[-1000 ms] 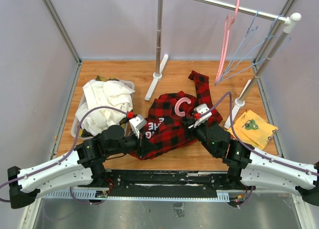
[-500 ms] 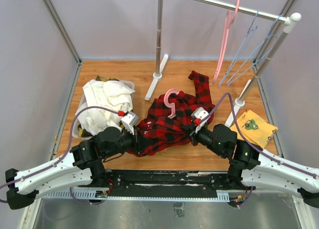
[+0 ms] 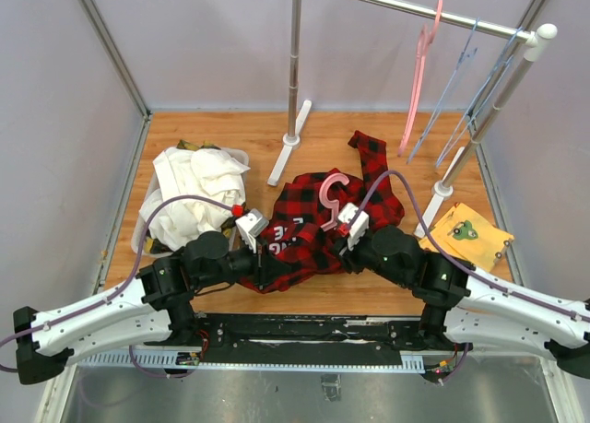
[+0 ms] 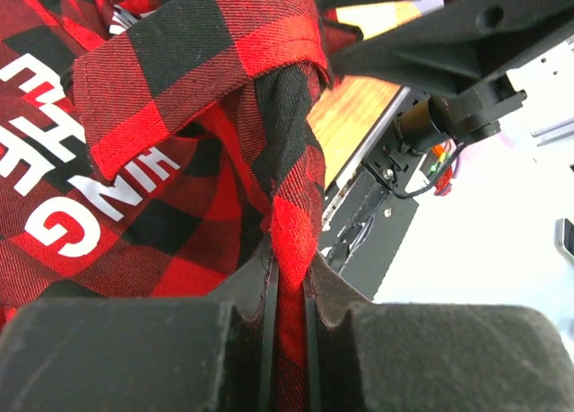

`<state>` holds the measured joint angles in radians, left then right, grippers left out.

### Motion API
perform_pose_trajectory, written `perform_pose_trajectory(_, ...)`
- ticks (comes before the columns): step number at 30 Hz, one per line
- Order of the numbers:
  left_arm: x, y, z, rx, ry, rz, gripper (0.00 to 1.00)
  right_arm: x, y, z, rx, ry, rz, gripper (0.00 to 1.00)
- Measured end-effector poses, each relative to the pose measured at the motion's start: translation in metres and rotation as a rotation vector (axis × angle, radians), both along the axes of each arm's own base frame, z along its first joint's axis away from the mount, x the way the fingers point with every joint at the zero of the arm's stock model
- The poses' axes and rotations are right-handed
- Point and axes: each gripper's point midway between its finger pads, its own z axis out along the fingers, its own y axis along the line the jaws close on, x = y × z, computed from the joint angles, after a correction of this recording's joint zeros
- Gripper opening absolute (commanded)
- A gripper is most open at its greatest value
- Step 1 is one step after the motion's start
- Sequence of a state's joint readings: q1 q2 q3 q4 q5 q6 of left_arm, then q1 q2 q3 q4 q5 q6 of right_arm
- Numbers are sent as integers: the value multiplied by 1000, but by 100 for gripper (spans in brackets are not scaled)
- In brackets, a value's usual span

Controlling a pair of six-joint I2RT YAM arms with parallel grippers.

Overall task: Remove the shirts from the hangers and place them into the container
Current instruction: Remove the shirt from the hanger.

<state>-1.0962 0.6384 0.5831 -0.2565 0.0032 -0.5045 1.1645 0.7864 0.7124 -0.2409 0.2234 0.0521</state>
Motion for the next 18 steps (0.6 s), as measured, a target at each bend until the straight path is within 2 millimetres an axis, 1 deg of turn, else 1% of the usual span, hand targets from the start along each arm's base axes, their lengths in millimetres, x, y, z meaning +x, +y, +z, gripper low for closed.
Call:
perform_pose_trajectory(3,-3,-1,1,-2,-3,-20,1,8,-14,8,15,-28,-77,48)
perform_pose_trajectory(5,-3,-1,1,-3,-6,-26,1,11,-23,21,61,-49,-120,57)
perform_pose_trajectory(7,-5,-2,1,-3,-7,-34,0,11,-30,37,134,-74,-142,61)
perform_pose_trajectory(12,-7,-5,-4,20,-7,-62,0,11,-43,59,275,-120,-181,61)
perform_pose_trajectory(15,-8,-9,-9,37,3,-83,1,16,-48,62,315,-131,-234,56)
perform_pose_trajectory(18,-12,-10,-11,43,6,-106,0,22,-51,59,341,-127,-282,54)
